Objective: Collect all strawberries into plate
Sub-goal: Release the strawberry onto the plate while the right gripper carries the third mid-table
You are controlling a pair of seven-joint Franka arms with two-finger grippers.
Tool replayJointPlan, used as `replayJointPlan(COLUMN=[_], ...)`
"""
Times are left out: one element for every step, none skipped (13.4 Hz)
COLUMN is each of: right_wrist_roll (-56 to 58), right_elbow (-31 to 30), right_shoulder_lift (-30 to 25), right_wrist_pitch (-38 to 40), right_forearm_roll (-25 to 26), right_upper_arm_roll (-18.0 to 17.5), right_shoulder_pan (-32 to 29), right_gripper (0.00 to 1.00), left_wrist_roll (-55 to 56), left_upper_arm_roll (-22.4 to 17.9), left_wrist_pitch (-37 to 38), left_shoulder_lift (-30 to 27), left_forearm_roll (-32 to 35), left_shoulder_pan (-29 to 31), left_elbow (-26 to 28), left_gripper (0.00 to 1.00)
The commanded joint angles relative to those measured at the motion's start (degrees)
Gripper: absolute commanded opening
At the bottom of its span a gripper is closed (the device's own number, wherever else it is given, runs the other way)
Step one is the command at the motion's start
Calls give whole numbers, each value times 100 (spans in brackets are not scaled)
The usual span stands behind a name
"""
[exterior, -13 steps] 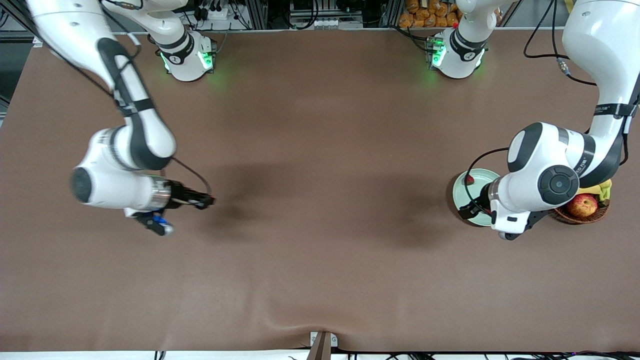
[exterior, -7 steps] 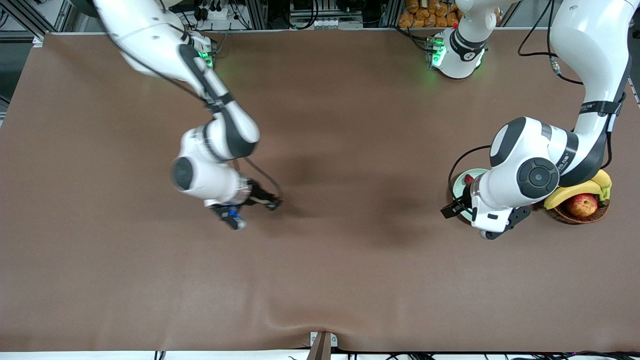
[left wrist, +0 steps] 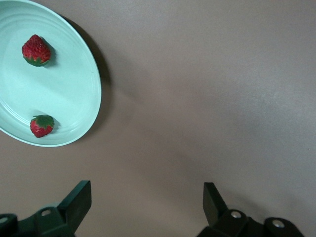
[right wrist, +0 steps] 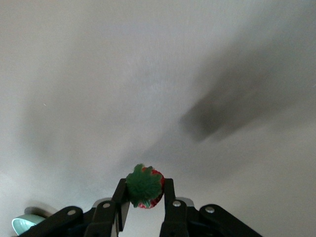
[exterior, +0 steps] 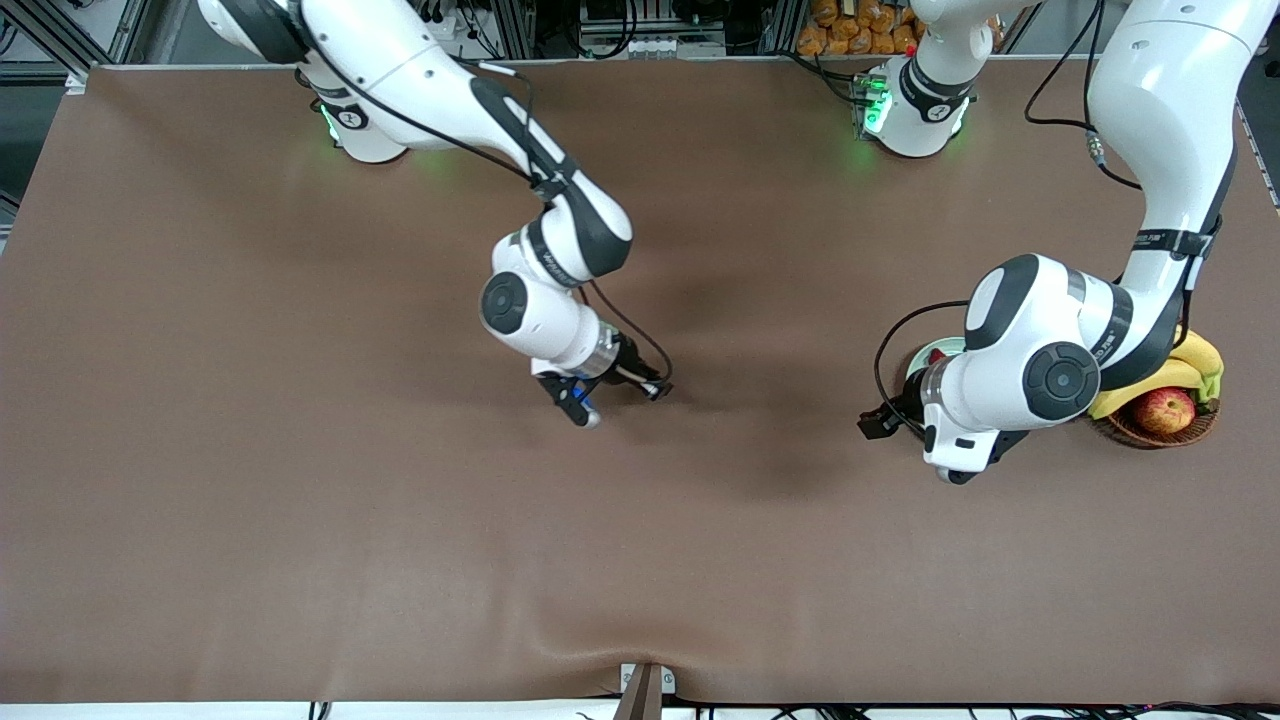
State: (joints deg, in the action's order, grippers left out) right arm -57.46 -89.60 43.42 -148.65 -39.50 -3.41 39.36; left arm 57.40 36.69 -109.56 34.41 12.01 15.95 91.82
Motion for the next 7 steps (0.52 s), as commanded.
replayJointPlan(right_wrist_roll=[-107,-177,-317,-518,-599,-591,-591], right_elbow=[512,609,732,803,830,830,830], right_shoulder_lift=[491,597,711,773,782,765,765], right_wrist_pitch=[-278,-314,-505,-620,-622,-622,-622], right_forearm_roll=[-382,-444,-453,-444,-444,-444,-401], right_upper_arm_roll=[77,77,77,77,77,77,77], right_shoulder_pan=[299,352,457,571,590,599,651], right_gripper=[0,0,0,0,31,84,100], left_wrist_roll=[52,52,52,61,52,52,61], left_upper_arm_roll=[-13,-22,-22,-22,-22,-22,-13], left_wrist_pitch=[57,22,5,-22,-31,-39,-66], left_shoulder_lift=[31,40,40,40,40,48,31], left_forearm_roll=[-76,-58,-58,-49,-49,-49,-32], left_shoulder_pan=[-144,-180,-215,-233,-233,-233,-251], left_elbow=[-138,-138,-138,-138,-138,-129,-121], left_gripper=[100,100,100,100,100,100,100])
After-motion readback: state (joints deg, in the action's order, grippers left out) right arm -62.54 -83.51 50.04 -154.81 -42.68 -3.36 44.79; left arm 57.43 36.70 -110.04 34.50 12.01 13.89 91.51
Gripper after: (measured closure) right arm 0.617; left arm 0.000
